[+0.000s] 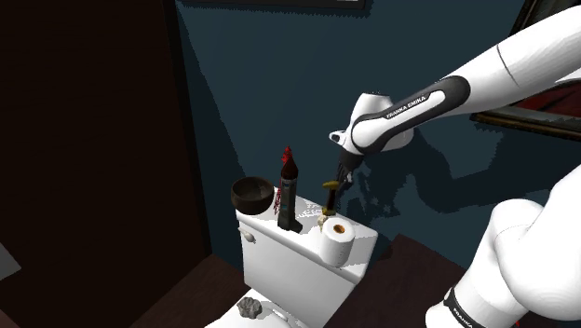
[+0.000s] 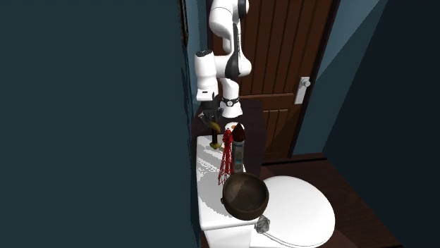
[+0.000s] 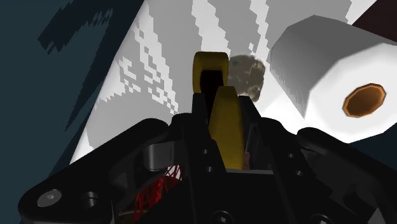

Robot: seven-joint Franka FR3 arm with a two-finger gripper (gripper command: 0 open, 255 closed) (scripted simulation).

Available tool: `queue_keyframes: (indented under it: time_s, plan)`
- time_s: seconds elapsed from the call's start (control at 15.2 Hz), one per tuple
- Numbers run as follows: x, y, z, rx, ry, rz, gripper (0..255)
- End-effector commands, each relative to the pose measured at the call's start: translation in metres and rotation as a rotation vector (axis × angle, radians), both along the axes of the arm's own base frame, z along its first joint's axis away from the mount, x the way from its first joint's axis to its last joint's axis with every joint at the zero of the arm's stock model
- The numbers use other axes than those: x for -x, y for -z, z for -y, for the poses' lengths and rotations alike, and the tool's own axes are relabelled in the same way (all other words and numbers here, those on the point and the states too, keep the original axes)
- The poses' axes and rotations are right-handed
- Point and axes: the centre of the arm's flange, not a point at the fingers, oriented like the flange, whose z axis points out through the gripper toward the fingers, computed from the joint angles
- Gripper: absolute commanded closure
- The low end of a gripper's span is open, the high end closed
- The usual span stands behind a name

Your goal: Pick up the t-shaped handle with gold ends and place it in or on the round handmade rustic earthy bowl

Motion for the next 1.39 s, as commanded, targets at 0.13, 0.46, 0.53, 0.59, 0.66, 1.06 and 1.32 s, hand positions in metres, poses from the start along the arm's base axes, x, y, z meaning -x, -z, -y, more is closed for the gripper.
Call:
queue_keyframes:
  time_s: [0.13, 0.46, 0.53, 0.59, 0.66, 1.06, 1.32]
  plan:
    - [0.000, -0.022, 0.001, 0.000, 0.000, 0.000, 255]
    - [0.000, -0.048, 0.001, 0.000, 0.000, 0.000, 255]
    - [0.000, -0.054, 0.001, 0.000, 0.000, 0.000, 255]
    - [0.000, -0.059, 0.001, 0.000, 0.000, 0.000, 255]
    - [0.000, -0.064, 0.001, 0.000, 0.000, 0.000, 255]
    - [0.000, -0.096, 0.001, 0.000, 0.000, 0.000, 255]
    - [0.000, -0.117, 0.001, 0.000, 0.000, 0.000, 255]
